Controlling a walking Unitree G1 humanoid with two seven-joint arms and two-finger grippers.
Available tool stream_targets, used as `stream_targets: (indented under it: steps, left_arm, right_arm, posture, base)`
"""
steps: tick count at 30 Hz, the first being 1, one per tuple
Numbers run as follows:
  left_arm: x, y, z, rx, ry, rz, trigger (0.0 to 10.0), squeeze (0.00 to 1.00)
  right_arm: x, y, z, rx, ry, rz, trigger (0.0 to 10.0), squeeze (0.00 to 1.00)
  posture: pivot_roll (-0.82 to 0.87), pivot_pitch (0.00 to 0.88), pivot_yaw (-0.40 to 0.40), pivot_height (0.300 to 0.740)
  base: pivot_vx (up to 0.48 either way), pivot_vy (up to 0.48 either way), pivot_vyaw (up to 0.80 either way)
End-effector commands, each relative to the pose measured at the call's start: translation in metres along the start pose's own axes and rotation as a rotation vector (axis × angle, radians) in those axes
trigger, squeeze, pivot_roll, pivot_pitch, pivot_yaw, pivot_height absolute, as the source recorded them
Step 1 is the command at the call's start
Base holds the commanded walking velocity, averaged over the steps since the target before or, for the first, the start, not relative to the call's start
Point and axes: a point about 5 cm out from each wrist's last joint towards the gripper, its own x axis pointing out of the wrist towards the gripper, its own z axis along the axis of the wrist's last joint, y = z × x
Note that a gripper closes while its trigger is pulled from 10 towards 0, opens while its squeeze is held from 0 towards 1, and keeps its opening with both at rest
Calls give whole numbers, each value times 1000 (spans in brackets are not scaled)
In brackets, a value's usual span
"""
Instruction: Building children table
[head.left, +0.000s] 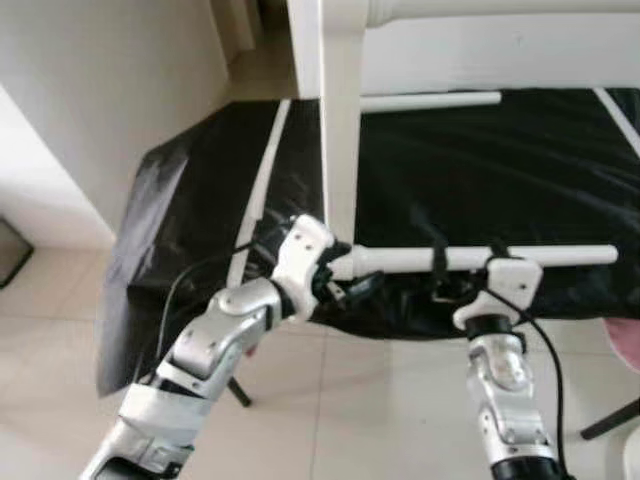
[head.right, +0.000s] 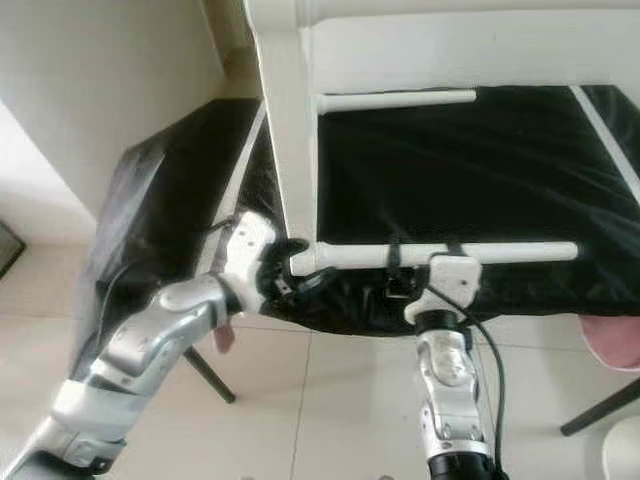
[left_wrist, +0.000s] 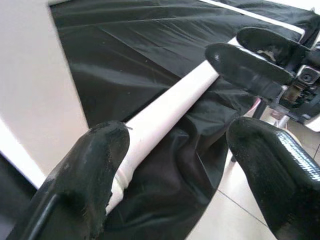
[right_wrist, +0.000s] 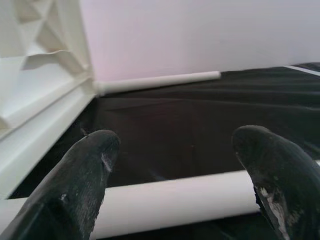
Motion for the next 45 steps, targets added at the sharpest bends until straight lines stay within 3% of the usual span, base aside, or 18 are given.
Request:
stream_targets:
  steps: [1,4,10,17,22,28,33,35,45]
  left_arm:
    - [0,-2,-2,13,15,-73,10000,0]
    - [10,6,-4,48,22,-49,10000,0]
    - [19,17,4,50,-1,-18,10000,0]
    - [36,17,7,39,-26,46,10000,0]
    - [39,20,2,32,-16,92,10000,0]
    - [33,28,-3,31,4,132,10000,0]
    - [19,43,-6,40,21,183,10000,0]
    - [4,55,-12,51,48,229,10000,0]
    - [-28,68,-27,63,108,304,10000,0]
  right_arm:
    - [-2,-2,-1,13,15,-20,10000,0]
    - [-3,-11,4,-10,7,-68,10000,0]
    - [-5,-12,6,-15,11,-86,10000,0]
    - [-4,-12,10,-19,9,-95,10000,0]
    - [-4,-10,11,-17,14,-95,10000,0]
    - [-4,-9,11,-13,19,-91,10000,0]
    - [-3,-8,11,-4,30,-77,10000,0]
    - [0,-4,10,6,38,-53,10000,0]
    - [2,2,8,16,49,-18,10000,0]
  posture:
    - [-129,74,121,740]
    - [-149,77,130,740]
    - [-166,77,137,740]
    - [-173,74,133,740]
    - [-171,72,129,740]
    - [-160,75,117,740]
    - [-150,76,113,740]
    - [-135,75,104,740]
    - [-111,72,87,740]
  base:
    - [0,0,0]
    - [0,0,0]
    - [0,0,0]
    - [0,0,0]
    - [0,0,0]
    - [0,0,0]
    - [0,0,0]
    - [0,0,0]
    - [0,0,0]
